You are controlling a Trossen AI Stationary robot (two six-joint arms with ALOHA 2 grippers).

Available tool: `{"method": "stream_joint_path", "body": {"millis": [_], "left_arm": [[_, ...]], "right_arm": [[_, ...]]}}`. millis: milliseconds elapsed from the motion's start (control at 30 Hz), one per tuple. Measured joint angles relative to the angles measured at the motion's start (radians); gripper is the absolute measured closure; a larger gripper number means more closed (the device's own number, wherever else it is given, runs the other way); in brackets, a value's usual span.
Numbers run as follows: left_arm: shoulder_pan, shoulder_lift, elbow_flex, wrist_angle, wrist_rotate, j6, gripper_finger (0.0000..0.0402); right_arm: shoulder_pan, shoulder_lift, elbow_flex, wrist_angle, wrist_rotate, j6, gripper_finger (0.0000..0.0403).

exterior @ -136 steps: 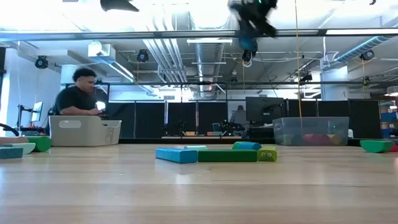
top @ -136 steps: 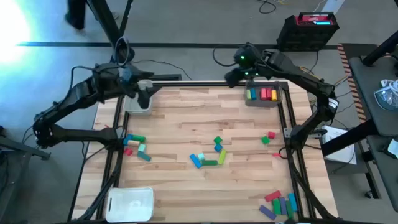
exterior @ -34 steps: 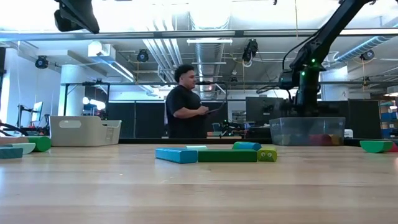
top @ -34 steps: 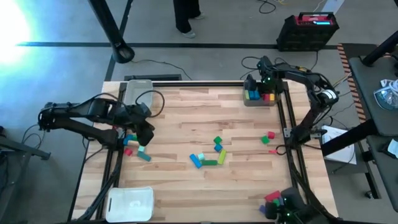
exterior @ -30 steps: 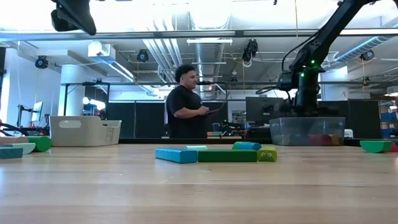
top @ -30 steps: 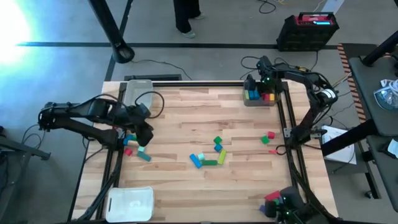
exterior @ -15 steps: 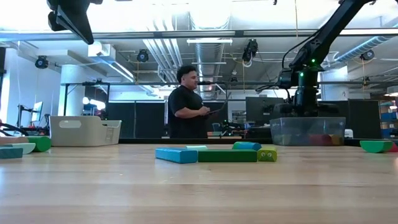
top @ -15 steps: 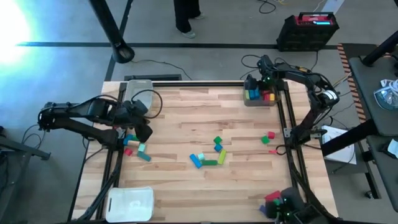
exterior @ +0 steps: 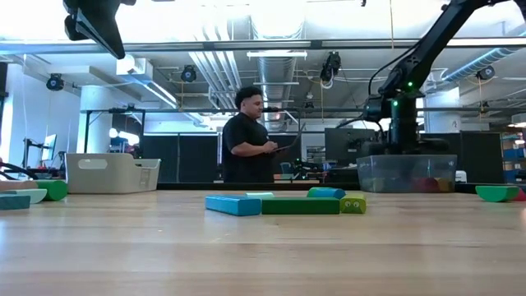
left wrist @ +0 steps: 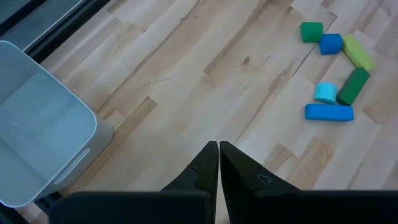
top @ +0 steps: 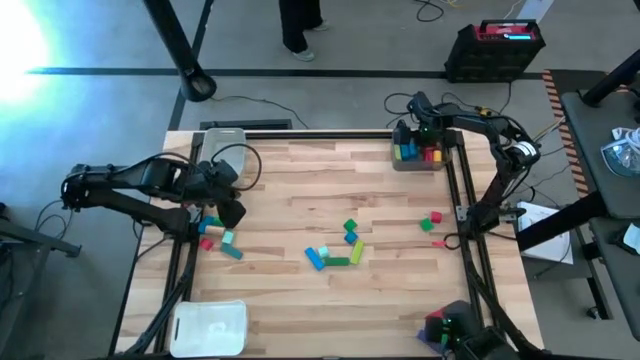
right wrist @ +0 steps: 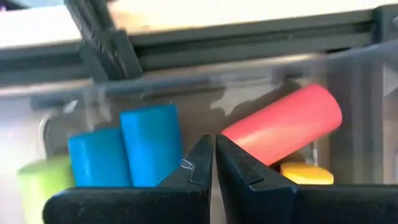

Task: Sort blocks
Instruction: Adjust the orange cylindrical blocks in the black bin, then put the left green cylindrical block into the black bin

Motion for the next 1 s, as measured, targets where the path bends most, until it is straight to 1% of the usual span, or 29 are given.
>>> {"method": "stream_joint_path", "body": {"millis": [100,233,400,533,567,667,733,800,867,933,1000], "left_arm": [[0.000,0.000,0.000,0.000,0.001,0.002,0.0401],[-0.006,0.001,0.000,-0.003,0.002,0.005,0.0401],[-0.011,0.000,-0.004,-0.017,0.002,-0.022,0.0401],[-0.010,0.005,-0.023,-0.068,0.005,-0.065,0.0397],[-0.009,0.007,-0.030,-0.082,0.022,-0.072,0.0392],[-0.007,0.032,-0.063,-0.145,0.111,-0.074,0.0369],[-0.006,0.062,-0.096,-0.202,0.172,-0.051,0.0348],[-0.002,0.100,-0.133,-0.232,0.207,-0.010,0.0322],[0.011,0.141,-0.171,-0.227,0.225,0.027,0.0295],[0.032,0.192,-0.206,-0.208,0.248,0.061,0.0268],[0.052,0.243,-0.238,-0.164,0.291,0.124,0.0245]], "right_arm": [[0.014,0.006,0.001,0.026,0.084,0.055,0.0390],[0.040,-0.010,0.001,0.024,0.133,0.102,0.0390],[0.096,-0.087,0.001,0.024,0.156,0.053,0.0390],[0.162,-0.180,0.001,0.025,0.174,-0.010,0.0390],[0.185,-0.207,0.001,0.027,0.185,-0.029,0.0390],[0.274,-0.298,0.001,0.068,0.238,-0.094,0.0390],[0.350,-0.357,-0.003,0.116,0.271,-0.123,0.0390],[0.430,-0.413,-0.010,0.185,0.303,-0.155,0.0390],[0.509,-0.459,-0.016,0.262,0.337,-0.173,0.0390],[0.575,-0.490,-0.016,0.321,0.344,-0.174,0.0390],[0.627,-0.514,-0.017,0.375,0.345,-0.188,0.0390]]}}
